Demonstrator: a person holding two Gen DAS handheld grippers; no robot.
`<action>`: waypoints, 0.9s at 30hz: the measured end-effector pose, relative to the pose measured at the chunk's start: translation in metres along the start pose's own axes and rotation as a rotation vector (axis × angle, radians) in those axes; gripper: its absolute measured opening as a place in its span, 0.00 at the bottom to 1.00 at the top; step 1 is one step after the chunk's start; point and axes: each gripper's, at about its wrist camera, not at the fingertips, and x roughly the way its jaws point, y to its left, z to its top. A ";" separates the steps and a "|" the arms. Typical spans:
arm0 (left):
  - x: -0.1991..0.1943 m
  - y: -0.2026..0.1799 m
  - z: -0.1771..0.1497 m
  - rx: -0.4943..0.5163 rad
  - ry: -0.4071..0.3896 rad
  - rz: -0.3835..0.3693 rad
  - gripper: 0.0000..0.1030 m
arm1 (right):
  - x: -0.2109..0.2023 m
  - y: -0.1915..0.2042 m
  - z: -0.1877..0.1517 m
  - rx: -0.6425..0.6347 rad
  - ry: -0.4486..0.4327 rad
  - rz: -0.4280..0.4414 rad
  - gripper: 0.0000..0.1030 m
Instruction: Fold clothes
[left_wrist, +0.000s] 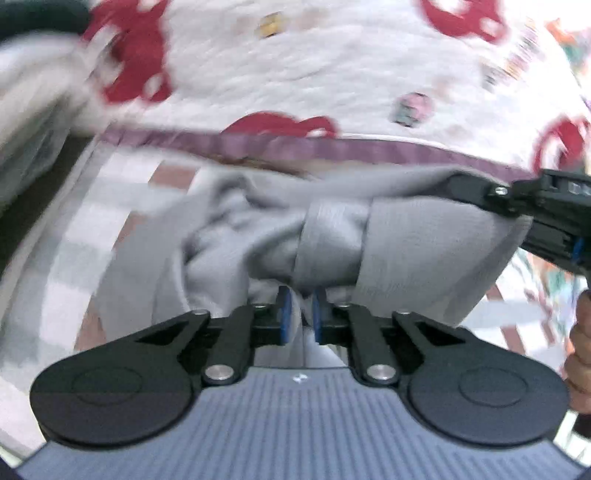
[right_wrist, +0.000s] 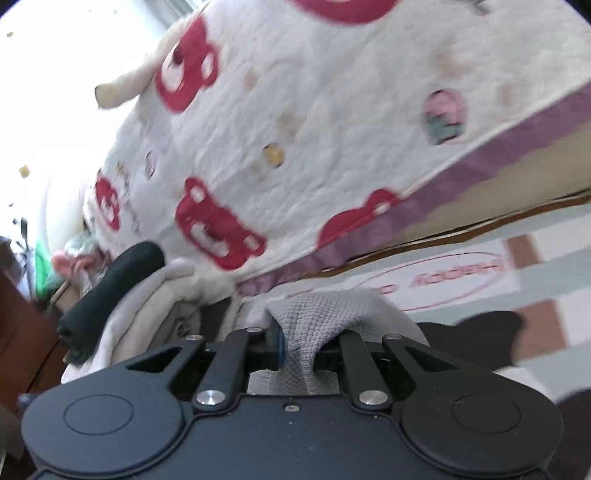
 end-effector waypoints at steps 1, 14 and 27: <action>-0.005 -0.011 -0.002 0.054 -0.026 0.018 0.07 | -0.009 -0.005 -0.001 0.006 -0.008 -0.012 0.12; -0.018 -0.023 -0.021 -0.025 0.031 0.104 0.42 | -0.117 -0.015 0.015 -0.128 -0.165 -0.217 0.11; -0.001 -0.022 -0.034 0.065 0.111 0.261 0.55 | -0.142 -0.172 -0.014 -0.063 0.082 -0.601 0.19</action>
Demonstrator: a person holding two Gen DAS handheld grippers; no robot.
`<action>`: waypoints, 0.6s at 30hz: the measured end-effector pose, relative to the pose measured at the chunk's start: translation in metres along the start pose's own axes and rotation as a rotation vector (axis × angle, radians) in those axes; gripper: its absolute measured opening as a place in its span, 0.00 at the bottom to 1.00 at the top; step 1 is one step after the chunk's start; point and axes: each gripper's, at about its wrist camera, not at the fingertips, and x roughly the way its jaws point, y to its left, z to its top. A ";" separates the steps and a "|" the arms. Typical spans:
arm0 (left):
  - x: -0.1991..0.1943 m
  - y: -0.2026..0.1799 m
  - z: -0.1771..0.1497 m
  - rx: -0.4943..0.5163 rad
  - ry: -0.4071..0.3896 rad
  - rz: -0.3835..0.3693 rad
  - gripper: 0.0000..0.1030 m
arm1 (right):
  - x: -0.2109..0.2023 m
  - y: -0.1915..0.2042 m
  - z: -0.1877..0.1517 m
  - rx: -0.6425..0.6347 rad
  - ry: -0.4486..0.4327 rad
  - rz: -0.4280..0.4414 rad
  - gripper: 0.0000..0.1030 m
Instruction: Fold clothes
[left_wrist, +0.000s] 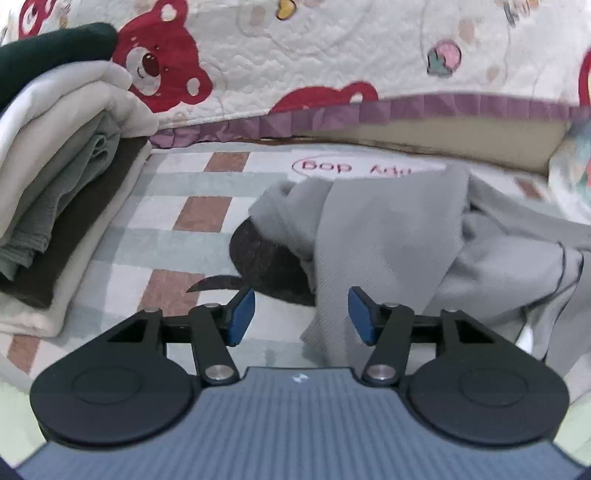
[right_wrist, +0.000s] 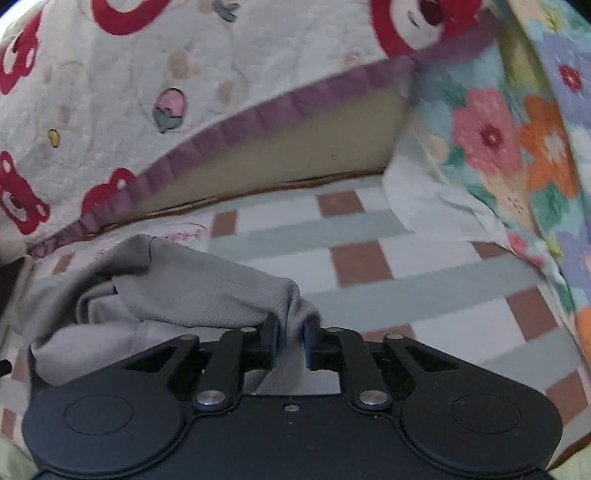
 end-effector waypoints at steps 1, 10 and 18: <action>0.002 -0.003 -0.003 0.012 0.013 -0.005 0.55 | 0.000 -0.006 -0.003 -0.021 -0.005 -0.039 0.22; 0.014 -0.024 -0.014 0.057 0.069 -0.084 0.68 | 0.016 0.004 0.002 -0.073 0.007 0.115 0.30; 0.055 -0.019 -0.017 -0.076 0.236 -0.098 0.69 | 0.081 0.089 0.020 -0.273 0.143 0.405 0.47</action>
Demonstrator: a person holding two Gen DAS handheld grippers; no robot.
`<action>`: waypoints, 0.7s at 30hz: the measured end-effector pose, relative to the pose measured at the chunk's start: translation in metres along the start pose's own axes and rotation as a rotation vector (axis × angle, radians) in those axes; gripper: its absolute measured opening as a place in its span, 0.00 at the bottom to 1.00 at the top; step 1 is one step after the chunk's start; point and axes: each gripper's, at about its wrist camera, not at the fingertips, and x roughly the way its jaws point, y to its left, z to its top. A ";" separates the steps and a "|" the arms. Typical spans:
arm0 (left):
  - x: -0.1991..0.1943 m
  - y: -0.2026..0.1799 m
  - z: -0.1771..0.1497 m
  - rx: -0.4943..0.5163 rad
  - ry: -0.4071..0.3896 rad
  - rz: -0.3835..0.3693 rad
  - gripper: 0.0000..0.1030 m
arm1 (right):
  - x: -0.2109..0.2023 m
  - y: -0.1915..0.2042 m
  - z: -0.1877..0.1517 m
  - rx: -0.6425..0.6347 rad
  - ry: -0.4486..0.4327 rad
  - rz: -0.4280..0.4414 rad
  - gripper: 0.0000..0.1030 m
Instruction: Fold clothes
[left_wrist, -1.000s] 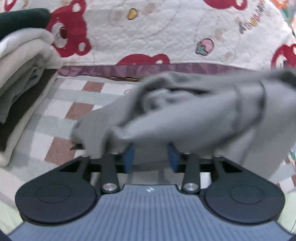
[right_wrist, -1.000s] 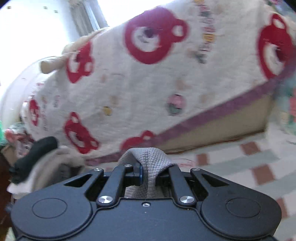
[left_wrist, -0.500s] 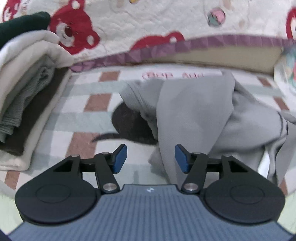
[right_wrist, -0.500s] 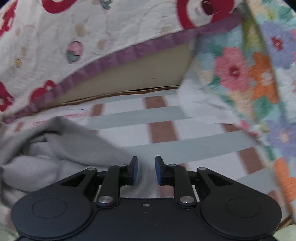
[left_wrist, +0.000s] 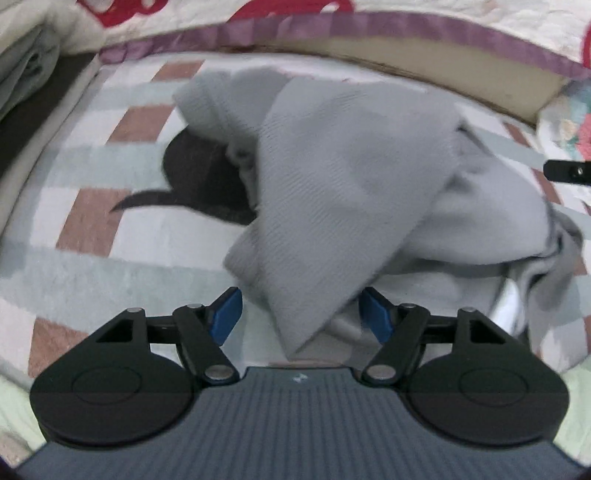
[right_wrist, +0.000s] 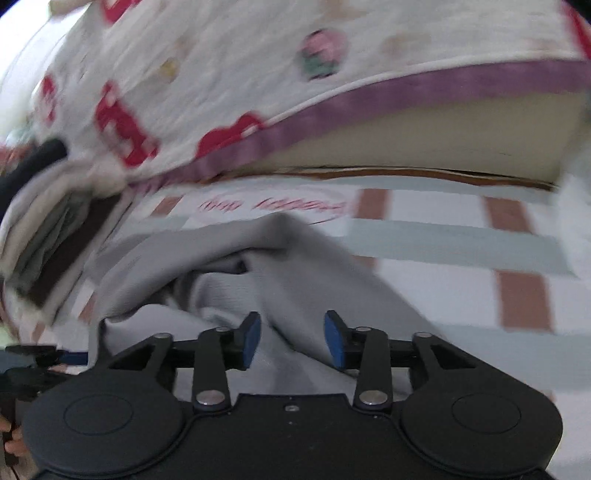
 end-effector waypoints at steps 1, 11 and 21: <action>0.001 0.001 -0.001 -0.006 -0.009 0.013 0.69 | 0.011 0.007 0.004 -0.038 0.023 0.001 0.54; -0.017 -0.022 -0.012 0.157 -0.124 0.075 0.17 | 0.083 0.010 0.016 -0.112 0.095 -0.019 0.09; -0.021 -0.035 -0.014 0.222 -0.122 0.265 0.16 | -0.022 -0.042 -0.012 -0.092 -0.119 -0.254 0.05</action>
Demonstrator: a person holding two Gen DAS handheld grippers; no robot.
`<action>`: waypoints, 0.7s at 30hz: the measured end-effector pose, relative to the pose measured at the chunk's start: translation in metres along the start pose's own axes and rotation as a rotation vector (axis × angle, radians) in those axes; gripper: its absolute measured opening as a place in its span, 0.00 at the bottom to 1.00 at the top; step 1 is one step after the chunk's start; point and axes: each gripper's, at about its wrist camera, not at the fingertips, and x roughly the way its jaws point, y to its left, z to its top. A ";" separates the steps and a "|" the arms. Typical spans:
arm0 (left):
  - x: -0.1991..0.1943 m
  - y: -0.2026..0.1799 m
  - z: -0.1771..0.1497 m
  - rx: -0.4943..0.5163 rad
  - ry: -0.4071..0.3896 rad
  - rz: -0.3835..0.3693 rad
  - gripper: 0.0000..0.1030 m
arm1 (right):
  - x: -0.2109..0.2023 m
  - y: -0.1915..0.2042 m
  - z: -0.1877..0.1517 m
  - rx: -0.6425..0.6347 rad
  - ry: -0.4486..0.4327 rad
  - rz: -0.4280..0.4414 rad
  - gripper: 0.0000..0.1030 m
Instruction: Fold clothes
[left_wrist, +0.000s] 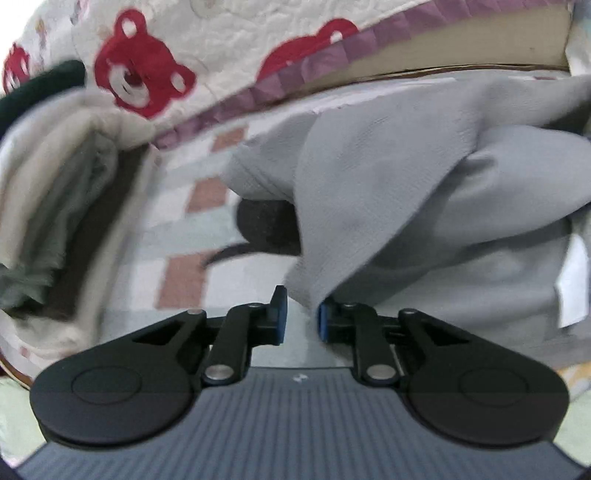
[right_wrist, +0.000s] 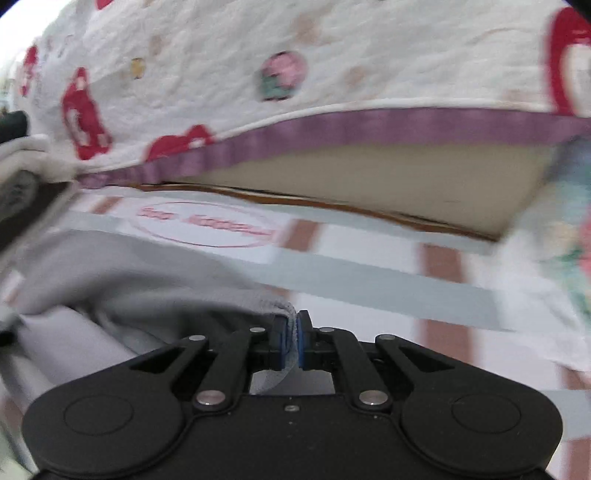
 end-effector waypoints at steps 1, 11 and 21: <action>0.001 0.002 0.001 -0.024 0.007 -0.032 0.16 | -0.012 -0.012 -0.004 0.020 -0.015 -0.013 0.05; -0.010 -0.011 0.000 0.014 -0.050 -0.163 0.47 | -0.095 -0.062 0.008 0.046 -0.214 -0.251 0.00; 0.010 -0.035 -0.001 0.116 -0.005 -0.101 0.52 | -0.074 -0.075 -0.036 0.101 -0.093 -0.103 0.15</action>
